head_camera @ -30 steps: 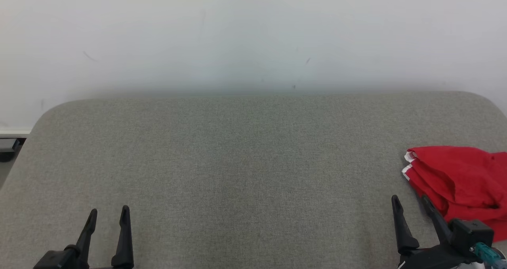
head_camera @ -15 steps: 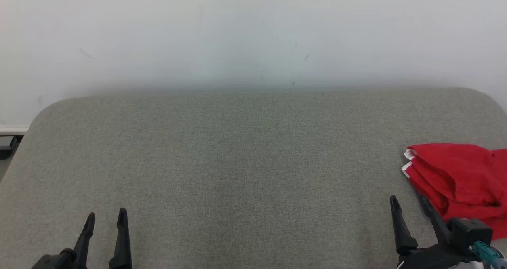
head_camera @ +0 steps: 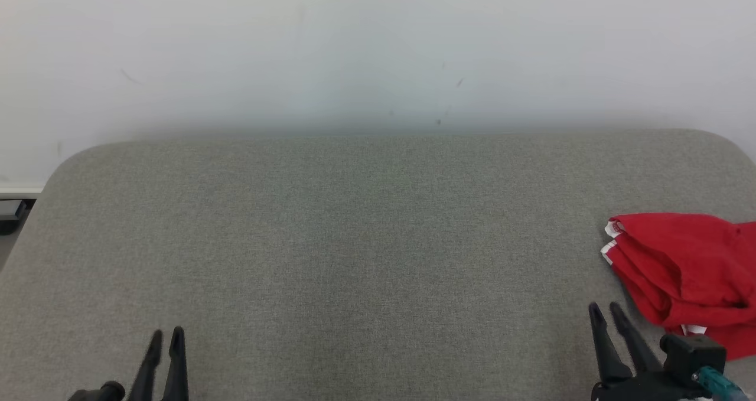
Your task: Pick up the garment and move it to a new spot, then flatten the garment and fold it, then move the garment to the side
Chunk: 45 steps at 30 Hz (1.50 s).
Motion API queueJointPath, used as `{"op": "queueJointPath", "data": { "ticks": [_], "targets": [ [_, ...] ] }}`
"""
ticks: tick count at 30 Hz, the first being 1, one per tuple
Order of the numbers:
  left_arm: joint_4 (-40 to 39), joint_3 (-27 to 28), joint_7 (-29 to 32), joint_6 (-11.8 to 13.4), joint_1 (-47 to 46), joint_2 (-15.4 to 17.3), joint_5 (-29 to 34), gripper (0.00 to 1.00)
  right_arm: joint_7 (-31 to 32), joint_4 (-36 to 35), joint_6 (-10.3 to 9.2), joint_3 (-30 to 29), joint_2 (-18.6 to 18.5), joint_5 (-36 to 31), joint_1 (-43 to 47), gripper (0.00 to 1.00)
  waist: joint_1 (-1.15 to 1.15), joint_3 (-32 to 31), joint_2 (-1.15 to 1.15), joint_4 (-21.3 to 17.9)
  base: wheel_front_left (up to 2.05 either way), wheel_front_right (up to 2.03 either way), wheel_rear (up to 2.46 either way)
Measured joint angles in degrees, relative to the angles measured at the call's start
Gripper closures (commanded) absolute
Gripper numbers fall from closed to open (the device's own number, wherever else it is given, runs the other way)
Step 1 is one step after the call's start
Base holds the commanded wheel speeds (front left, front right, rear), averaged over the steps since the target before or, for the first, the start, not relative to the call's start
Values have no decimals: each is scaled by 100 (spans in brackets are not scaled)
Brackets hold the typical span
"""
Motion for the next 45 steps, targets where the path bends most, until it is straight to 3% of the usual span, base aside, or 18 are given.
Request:
{"op": "queueJointPath", "data": {
  "ticks": [8,45],
  "targets": [
    [207,33,100,-57,108,-147,-160,100,56,214,53,-21,102,188,158,100,0,10,0,-10,0,0,0],
    [533,746,850,-544,-155,-498,-2798,100,539,568,437,-533,364,2820,-213,100,0,59,1,-82,0,0,0]
  ]
}}
